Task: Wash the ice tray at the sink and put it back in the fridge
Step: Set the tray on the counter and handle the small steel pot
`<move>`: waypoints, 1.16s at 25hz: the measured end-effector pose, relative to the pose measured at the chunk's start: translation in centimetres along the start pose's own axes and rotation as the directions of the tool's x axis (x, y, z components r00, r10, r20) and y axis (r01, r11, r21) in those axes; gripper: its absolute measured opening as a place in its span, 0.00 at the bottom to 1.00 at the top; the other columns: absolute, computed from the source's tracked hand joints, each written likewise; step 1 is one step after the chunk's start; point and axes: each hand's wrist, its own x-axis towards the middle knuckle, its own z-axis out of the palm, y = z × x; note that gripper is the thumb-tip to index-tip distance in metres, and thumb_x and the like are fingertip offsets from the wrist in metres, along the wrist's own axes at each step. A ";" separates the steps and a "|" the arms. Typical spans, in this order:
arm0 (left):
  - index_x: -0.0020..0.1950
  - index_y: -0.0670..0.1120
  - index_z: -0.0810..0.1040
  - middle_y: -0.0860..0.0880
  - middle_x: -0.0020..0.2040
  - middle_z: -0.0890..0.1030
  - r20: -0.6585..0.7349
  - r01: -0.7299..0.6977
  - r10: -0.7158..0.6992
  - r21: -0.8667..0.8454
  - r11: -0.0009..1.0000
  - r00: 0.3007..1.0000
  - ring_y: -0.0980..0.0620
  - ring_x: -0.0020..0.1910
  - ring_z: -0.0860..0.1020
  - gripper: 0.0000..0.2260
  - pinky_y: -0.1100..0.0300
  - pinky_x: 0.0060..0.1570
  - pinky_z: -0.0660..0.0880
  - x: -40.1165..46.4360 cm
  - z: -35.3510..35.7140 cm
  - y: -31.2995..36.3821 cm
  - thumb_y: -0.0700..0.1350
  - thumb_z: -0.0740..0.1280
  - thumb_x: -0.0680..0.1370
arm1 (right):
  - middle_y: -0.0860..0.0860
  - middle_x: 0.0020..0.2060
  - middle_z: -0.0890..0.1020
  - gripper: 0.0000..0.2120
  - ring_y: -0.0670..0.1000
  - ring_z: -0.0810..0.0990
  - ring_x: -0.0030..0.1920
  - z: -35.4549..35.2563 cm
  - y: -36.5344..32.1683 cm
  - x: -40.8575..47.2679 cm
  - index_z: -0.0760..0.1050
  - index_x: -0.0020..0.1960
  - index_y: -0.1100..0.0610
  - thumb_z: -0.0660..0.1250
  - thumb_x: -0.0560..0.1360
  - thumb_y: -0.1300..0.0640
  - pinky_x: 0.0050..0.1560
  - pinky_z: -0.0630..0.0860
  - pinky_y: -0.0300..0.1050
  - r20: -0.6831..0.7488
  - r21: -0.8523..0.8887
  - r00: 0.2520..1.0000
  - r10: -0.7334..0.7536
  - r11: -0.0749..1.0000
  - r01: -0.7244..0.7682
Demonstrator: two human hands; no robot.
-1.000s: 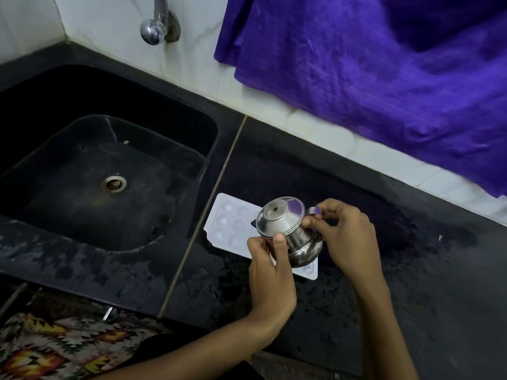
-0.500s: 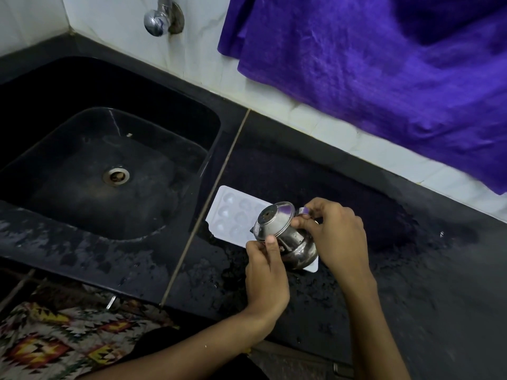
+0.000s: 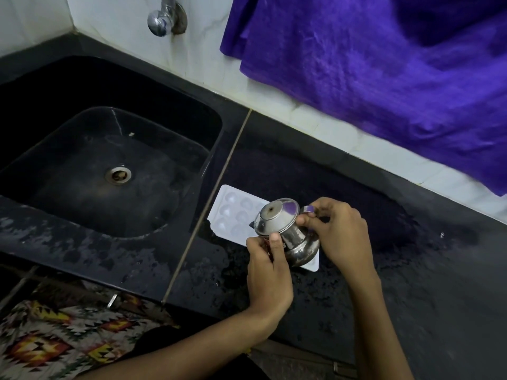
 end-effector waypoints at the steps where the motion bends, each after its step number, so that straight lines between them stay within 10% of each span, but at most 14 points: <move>1: 0.46 0.54 0.64 0.58 0.42 0.74 0.002 -0.021 0.021 -0.014 1.000 1.000 0.65 0.39 0.74 0.07 0.72 0.34 0.66 0.0 0.0 0.2 0.55 0.53 0.79 | 0.42 0.35 0.81 0.07 0.46 0.81 0.43 -0.1 0.1 0.2 0.76 0.35 0.48 0.73 0.68 0.50 0.45 0.76 0.47 -0.004 0.046 1.000 0.009 0.999 -0.009; 5: 0.50 0.57 0.63 0.64 0.46 0.73 0.001 -0.131 0.131 -0.092 0.987 0.991 0.75 0.43 0.73 0.05 0.75 0.38 0.68 0.9 0.2 1.5 0.56 0.54 0.78 | 0.45 0.35 0.82 0.07 0.47 0.82 0.41 -0.3 -0.2 1.5 0.77 0.35 0.49 0.73 0.69 0.52 0.48 0.79 0.54 -0.037 0.183 0.999 0.040 0.983 -0.033; 17: 0.50 0.43 0.67 0.52 0.41 0.74 -0.069 0.160 -0.172 -0.145 0.976 0.983 0.53 0.42 0.73 0.17 0.56 0.48 0.69 7.4 0.5 2.4 0.56 0.51 0.81 | 0.50 0.42 0.83 0.11 0.53 0.79 0.45 3.0 -3.1 6.1 0.78 0.46 0.52 0.72 0.69 0.46 0.39 0.65 0.42 -0.058 -0.170 0.998 -0.025 0.985 0.015; 29: 0.50 0.44 0.67 0.52 0.42 0.75 -0.049 0.163 -0.172 -0.155 0.974 0.984 0.58 0.40 0.73 0.16 0.58 0.46 0.68 7.6 0.4 2.3 0.56 0.51 0.80 | 0.50 0.40 0.82 0.10 0.53 0.79 0.43 3.1 -2.8 6.6 0.78 0.45 0.53 0.73 0.69 0.48 0.40 0.70 0.44 -0.029 -0.133 0.999 -0.042 0.990 0.038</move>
